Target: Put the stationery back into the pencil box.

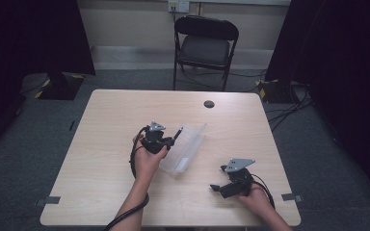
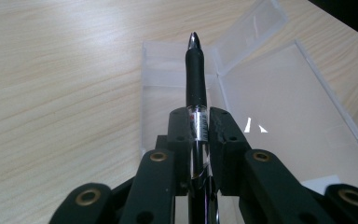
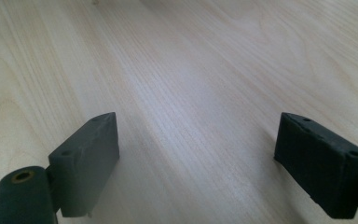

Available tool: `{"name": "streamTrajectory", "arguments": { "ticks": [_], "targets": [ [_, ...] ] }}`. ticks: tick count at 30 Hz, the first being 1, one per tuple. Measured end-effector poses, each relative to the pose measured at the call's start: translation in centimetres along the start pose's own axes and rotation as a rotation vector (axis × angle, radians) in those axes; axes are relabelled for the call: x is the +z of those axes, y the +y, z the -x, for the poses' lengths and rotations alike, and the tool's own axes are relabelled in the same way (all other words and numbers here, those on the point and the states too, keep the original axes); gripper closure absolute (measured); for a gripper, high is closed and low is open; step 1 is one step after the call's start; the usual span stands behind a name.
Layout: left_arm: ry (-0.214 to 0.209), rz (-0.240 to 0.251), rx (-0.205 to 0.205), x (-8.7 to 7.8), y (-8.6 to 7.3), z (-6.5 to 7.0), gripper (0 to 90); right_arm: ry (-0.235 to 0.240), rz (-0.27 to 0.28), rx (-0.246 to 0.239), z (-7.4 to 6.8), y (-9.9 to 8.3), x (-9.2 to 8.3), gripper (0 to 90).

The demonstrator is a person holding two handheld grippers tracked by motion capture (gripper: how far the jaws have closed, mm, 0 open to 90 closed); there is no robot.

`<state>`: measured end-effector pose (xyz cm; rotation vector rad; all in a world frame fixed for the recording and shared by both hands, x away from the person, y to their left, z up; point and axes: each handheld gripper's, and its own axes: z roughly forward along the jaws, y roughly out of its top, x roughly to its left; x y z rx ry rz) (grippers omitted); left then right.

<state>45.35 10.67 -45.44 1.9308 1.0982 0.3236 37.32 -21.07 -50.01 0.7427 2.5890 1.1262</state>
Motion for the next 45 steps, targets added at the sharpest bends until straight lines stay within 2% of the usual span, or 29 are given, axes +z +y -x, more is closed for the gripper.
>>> {"name": "streamTrajectory", "arguments": {
  "ticks": [1, 3, 15, 17, 20, 36, 45],
  "targets": [
    [0.0, -0.004, 0.008, 0.1, 0.0, 0.0, 79.7, 0.001, 0.002, -0.003, 0.0, 0.0, 0.0, 12.6],
    [0.003, -0.001, -0.002, 0.3, 0.0, 0.0, 79.7, 0.0, 0.0, 0.0, 0.0, 0.0, 0.0, 12.7],
    [-0.003, -0.01, -0.003, 1.1, -0.2, 0.1, 79.7, 0.001, 0.0, -0.001, 0.0, 0.0, 0.0, 12.6],
    [0.003, -0.014, 0.006, 1.2, -0.2, 0.1, 79.7, 0.001, 0.0, -0.001, 0.0, 0.0, 0.0, 12.6],
    [0.006, -0.008, -0.013, 1.5, -0.4, 0.2, 79.7, 0.001, 0.001, 0.0, 0.0, 0.0, 0.0, 12.6],
    [0.011, -0.041, -0.014, 2.6, -1.4, 0.3, 79.7, 0.001, 0.002, -0.002, 0.0, 0.0, 0.0, 12.7],
    [0.02, -0.057, -0.033, 3.1, -2.0, 0.1, 79.6, 0.001, 0.002, -0.002, 0.0, 0.0, 0.0, 12.6]
  ]
}}
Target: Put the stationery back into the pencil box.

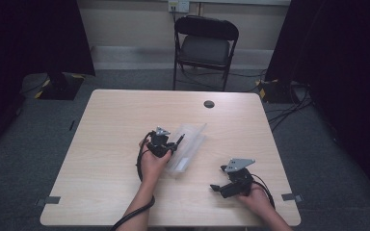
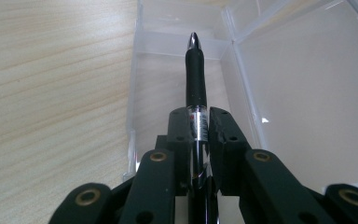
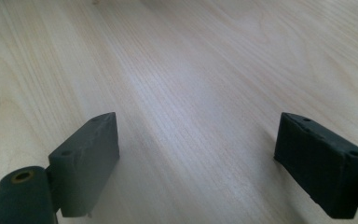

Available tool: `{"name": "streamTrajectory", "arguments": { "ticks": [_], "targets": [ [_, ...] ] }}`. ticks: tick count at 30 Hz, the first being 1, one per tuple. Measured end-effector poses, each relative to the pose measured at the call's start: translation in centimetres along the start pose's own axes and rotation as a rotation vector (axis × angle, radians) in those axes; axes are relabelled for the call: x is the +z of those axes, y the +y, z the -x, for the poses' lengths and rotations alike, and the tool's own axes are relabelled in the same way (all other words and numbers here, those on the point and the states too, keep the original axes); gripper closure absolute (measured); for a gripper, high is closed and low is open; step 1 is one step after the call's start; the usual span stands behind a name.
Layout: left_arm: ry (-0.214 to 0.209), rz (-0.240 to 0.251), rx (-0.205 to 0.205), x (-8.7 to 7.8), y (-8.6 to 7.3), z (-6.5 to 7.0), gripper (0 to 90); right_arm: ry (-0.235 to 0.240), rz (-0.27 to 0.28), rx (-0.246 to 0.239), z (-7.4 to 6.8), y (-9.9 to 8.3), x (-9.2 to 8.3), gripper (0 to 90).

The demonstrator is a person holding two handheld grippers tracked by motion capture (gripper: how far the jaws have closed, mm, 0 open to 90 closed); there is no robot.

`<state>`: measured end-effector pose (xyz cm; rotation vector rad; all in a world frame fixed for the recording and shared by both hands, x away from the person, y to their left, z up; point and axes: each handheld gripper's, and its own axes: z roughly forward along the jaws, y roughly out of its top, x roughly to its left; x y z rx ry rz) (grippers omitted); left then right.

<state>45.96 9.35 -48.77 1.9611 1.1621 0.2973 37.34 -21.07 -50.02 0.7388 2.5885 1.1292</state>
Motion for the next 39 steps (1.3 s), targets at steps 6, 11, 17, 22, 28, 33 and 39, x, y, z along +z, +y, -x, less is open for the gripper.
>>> {"name": "streamTrajectory", "arguments": {
  "ticks": [6, 11, 17, 22, 28, 33, 39],
  "targets": [
    [0.006, 0.0, -0.006, 0.1, -0.3, 0.0, 78.5, 0.0, 0.0, 0.0, 0.0, 0.0, 0.0, 12.7],
    [0.004, 0.004, -0.008, 0.1, -0.5, -0.1, 72.3, 0.0, 0.0, 0.0, 0.0, 0.0, 0.0, 12.6],
    [0.004, 0.039, 0.018, -0.6, -0.4, -0.1, 59.5, -0.001, 0.001, -0.001, 0.0, 0.0, 0.0, 12.7],
    [-0.002, 0.086, 0.033, -1.5, -0.3, -0.1, 44.9, -0.004, 0.0, 0.001, 0.0, 0.0, 0.0, 12.7],
    [-0.001, 0.107, 0.088, -3.3, -0.1, 0.0, 31.5, -0.005, 0.0, 0.002, -0.1, 0.0, 0.0, 12.7],
    [0.007, 0.098, 0.123, -4.9, -0.1, 0.0, 28.0, -0.005, -0.001, 0.002, -0.1, 0.0, 0.0, 12.7],
    [-0.004, 0.1, 0.129, -6.2, -0.6, -0.3, 27.2, -0.005, 0.0, 0.002, -0.1, 0.0, 0.0, 12.7]
  ]
}}
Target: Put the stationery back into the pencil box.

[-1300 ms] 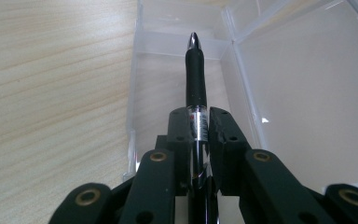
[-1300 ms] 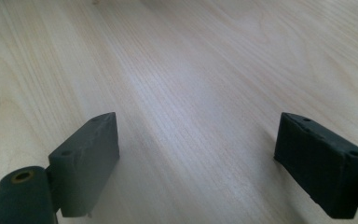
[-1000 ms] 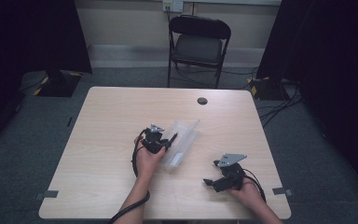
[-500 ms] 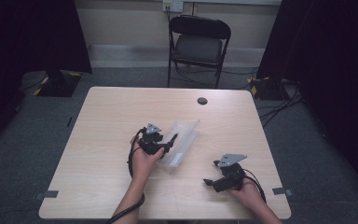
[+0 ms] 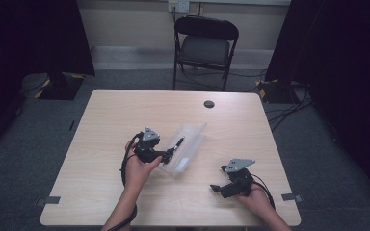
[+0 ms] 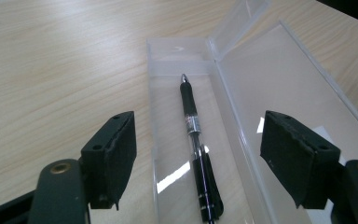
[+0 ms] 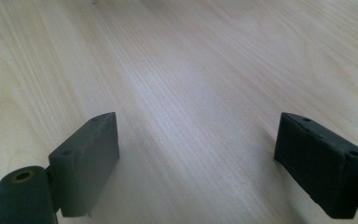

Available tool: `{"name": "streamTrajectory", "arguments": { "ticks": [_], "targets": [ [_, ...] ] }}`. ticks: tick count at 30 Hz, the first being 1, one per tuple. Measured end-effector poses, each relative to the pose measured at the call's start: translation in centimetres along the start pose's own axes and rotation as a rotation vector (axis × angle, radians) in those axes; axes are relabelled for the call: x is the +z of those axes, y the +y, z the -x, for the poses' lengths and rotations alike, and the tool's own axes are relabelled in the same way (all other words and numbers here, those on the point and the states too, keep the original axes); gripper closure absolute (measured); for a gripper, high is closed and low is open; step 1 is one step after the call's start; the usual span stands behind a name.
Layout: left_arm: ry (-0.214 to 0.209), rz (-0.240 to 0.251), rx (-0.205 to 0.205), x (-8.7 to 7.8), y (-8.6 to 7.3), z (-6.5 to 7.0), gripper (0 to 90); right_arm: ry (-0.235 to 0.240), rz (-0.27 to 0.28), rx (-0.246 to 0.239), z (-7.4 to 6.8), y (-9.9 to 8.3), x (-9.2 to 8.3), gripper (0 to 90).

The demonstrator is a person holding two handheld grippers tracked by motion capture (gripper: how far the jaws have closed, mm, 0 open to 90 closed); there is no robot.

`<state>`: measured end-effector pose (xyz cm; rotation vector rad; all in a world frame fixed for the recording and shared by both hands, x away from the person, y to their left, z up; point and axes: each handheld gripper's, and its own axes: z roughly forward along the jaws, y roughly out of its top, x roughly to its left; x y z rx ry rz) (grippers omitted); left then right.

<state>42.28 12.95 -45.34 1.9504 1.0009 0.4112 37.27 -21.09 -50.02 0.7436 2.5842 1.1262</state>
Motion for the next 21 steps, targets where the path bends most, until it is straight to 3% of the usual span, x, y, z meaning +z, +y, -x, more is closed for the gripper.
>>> {"name": "streamTrajectory", "arguments": {
  "ticks": [21],
  "targets": [
    [-0.02, -0.011, 0.015, -4.0, -3.0, -0.8, 24.6, -0.005, -0.003, 0.008, -0.1, -0.1, -0.1, 12.6]
  ]
}}
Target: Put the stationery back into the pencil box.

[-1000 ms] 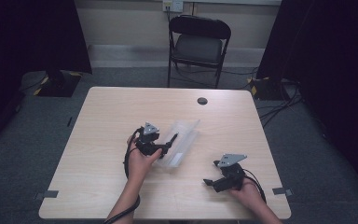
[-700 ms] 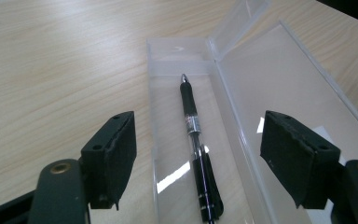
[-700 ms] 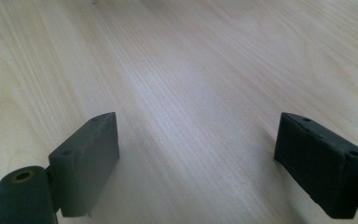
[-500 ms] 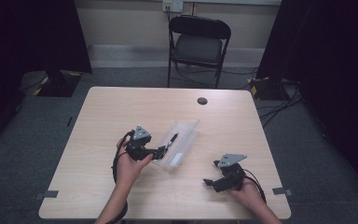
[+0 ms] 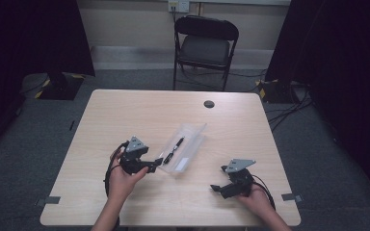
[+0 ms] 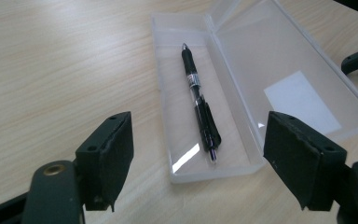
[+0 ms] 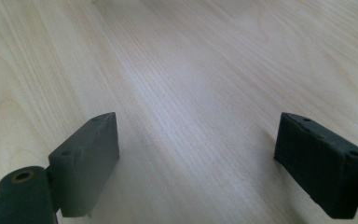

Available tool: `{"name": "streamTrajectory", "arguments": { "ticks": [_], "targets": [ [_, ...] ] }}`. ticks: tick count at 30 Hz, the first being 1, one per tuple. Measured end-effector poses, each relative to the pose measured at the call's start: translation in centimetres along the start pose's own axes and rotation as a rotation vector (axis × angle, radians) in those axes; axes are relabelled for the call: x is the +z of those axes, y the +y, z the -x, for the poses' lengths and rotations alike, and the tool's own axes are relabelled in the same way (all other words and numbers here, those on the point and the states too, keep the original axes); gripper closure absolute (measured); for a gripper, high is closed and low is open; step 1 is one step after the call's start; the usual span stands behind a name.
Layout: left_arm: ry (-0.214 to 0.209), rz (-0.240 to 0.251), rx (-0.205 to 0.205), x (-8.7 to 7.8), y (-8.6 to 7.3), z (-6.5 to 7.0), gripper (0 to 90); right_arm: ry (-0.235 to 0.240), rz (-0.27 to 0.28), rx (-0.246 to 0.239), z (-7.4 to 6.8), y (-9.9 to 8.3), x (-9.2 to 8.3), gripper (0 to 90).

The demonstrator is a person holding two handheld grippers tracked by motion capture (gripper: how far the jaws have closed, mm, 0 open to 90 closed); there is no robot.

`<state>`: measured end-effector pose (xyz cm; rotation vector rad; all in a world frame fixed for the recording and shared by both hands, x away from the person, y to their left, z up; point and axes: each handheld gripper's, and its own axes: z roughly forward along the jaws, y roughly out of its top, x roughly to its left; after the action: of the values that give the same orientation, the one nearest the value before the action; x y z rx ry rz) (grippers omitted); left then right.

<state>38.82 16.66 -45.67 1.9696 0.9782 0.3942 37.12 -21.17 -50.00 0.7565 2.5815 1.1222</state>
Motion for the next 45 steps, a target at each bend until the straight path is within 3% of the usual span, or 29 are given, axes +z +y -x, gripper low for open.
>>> {"name": "streamTrajectory", "arguments": {
  "ticks": [7, 10, 13, 24, 37, 39, 42, 45],
  "targets": [
    [0.002, -0.001, -0.025, -1.5, -1.4, -0.5, 24.4, 0.001, 0.001, -0.001, 0.0, 0.0, 0.0, 12.6],
    [0.022, -0.006, -0.01, -2.6, -2.0, -0.9, 24.4, 0.003, 0.002, -0.001, 0.0, 0.0, 0.0, 12.6],
    [0.024, -0.01, -0.03, -3.2, -2.6, -1.0, 24.0, 0.003, 0.002, -0.001, 0.0, 0.0, 0.0, 12.6],
    [0.037, -0.01, -0.054, -4.9, -5.0, -1.3, 23.8, 0.003, 0.002, -0.001, 0.0, 0.0, 0.0, 12.6],
    [0.087, -0.015, -0.113, -6.7, -8.1, -3.3, 22.5, 0.007, 0.002, -0.007, 0.1, 0.1, 0.1, 12.4],
    [0.103, -0.034, -0.095, -7.0, -8.6, -3.6, 22.0, 0.006, 0.002, -0.007, 0.1, 0.1, 0.2, 12.4],
    [0.11, -0.029, -0.111, -7.4, -9.2, -4.2, 21.5, 0.007, 0.002, -0.007, 0.1, 0.1, 0.2, 12.4],
    [0.129, -0.05, -0.092, -7.5, -9.7, -4.6, 21.1, 0.008, 0.002, -0.007, 0.1, 0.1, 0.2, 12.4]
  ]
}}
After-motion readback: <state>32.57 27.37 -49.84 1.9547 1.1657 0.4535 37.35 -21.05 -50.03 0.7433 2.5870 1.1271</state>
